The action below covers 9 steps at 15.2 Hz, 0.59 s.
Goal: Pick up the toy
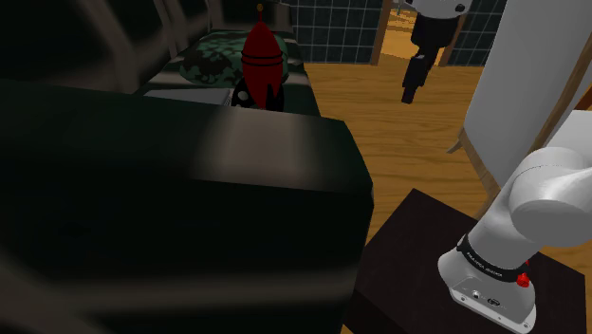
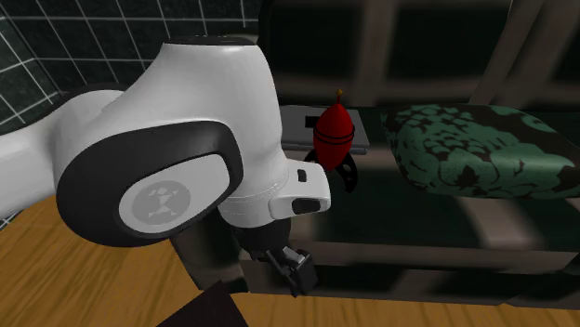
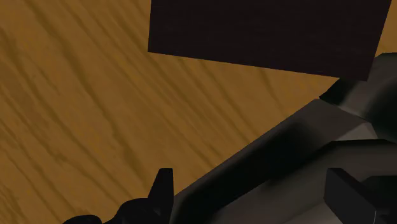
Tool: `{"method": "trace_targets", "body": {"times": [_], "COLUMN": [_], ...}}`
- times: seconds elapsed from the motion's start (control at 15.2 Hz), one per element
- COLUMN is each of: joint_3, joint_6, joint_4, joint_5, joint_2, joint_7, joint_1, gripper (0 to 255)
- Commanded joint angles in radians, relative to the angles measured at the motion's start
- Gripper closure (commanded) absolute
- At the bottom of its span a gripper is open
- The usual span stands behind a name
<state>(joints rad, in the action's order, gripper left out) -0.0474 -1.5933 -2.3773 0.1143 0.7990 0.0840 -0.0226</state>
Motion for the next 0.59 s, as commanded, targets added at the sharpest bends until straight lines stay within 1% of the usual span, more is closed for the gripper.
{"method": "trace_targets", "body": {"times": [0.0,0.26,0.53], "joint_3": [0.000,-0.097,-0.195], "joint_6": [0.000,-0.101,-0.199], "joint_4": [0.000,0.005,0.040], "joint_5": [0.000,-0.050,-0.074], "joint_2": [0.000,-0.055,-0.137], "joint_7": [0.000,-0.181,-0.360], "joint_1": [0.000,0.010,0.033], "gripper": [0,0,0]}}
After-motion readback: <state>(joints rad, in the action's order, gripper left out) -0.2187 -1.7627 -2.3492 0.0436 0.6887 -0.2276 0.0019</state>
